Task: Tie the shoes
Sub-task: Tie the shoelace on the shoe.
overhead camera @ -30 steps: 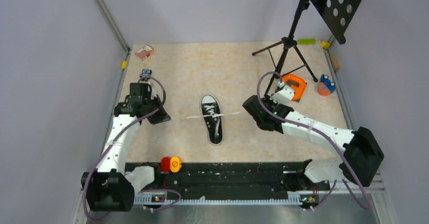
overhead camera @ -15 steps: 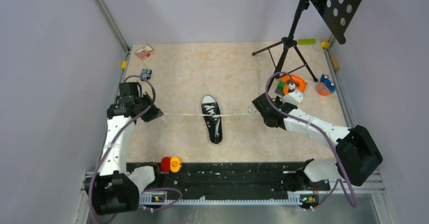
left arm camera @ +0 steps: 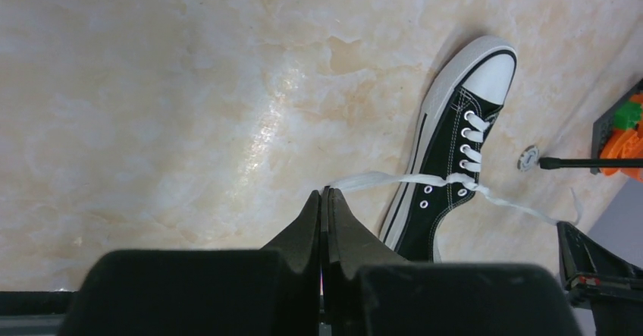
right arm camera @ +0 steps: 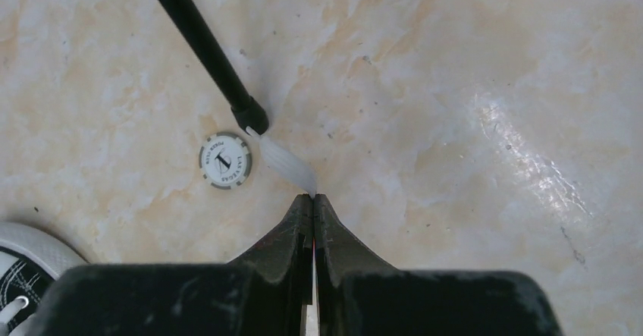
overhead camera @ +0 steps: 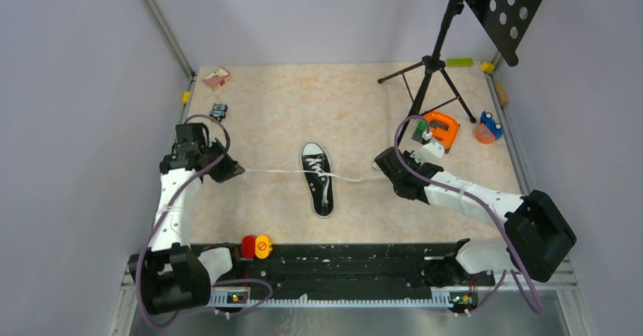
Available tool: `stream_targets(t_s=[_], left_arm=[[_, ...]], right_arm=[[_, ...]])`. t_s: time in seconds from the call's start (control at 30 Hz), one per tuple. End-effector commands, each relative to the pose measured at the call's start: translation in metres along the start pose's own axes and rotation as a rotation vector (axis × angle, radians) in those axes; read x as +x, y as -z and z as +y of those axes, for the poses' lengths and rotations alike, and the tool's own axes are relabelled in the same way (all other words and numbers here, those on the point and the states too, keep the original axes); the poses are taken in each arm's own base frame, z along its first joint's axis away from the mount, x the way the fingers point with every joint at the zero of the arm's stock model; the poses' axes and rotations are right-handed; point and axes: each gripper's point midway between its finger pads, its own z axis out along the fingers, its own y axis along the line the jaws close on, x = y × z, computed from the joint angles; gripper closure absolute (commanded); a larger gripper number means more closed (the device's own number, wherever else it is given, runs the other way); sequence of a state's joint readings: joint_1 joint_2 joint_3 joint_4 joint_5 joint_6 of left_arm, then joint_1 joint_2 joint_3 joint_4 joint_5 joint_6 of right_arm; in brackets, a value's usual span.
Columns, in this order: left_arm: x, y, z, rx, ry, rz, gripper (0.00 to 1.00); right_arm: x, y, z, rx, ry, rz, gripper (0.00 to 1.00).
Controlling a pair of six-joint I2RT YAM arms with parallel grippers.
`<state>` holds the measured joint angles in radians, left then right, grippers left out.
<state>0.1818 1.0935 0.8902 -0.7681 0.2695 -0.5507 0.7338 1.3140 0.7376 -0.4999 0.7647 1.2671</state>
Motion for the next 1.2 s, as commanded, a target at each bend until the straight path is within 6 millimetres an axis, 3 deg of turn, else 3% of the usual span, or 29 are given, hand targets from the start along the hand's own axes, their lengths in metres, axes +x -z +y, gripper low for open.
stream_targets(t_s=[0.0, 0.03, 0.17, 0.27, 0.33, 0.43, 0.57, 0.63, 0.8, 1.17], left_arm=[[-0.006, 0.002, -0.023, 0.112, -0.036, 0.026, 1.0], [-0.005, 0.004, -0.026, 0.132, -0.047, 0.026, 1.0], [0.004, 0.012, -0.054, 0.331, -0.139, 0.044, 1.0], [0.012, 0.014, -0.059, 0.368, -0.158, 0.068, 1.0], [0.015, 0.012, -0.057, 0.368, -0.153, 0.073, 1.0], [0.017, 0.013, -0.056, 0.37, -0.145, 0.069, 1.0], [0.024, 0.014, -0.06, 0.404, -0.149, 0.085, 1.0], [0.027, 0.014, -0.061, 0.413, -0.141, 0.096, 1.0], [0.028, 0.02, -0.061, 0.409, -0.15, 0.071, 1.0], [0.02, 0.024, -0.054, 0.346, -0.168, 0.028, 1.0]], right_arm=[[-0.001, 0.011, 0.015, -0.054, -0.016, 0.018, 1.0], [0.003, 0.01, 0.013, -0.047, -0.014, 0.035, 1.0], [0.015, 0.016, 0.026, -0.114, -0.01, 0.112, 0.75], [0.014, 0.029, 0.047, -0.236, -0.053, 0.144, 0.58], [0.011, 0.039, 0.061, -0.322, -0.092, 0.152, 0.52], [0.02, 0.053, 0.082, -0.409, -0.162, 0.205, 0.51], [0.055, 0.07, 0.125, -0.569, -0.312, 0.384, 0.51], [0.069, 0.068, 0.137, -0.562, -0.348, 0.44, 0.52], [0.086, 0.057, 0.143, -0.513, -0.431, 0.495, 0.52], [0.124, 0.041, 0.132, -0.334, -0.583, 0.7, 0.52]])
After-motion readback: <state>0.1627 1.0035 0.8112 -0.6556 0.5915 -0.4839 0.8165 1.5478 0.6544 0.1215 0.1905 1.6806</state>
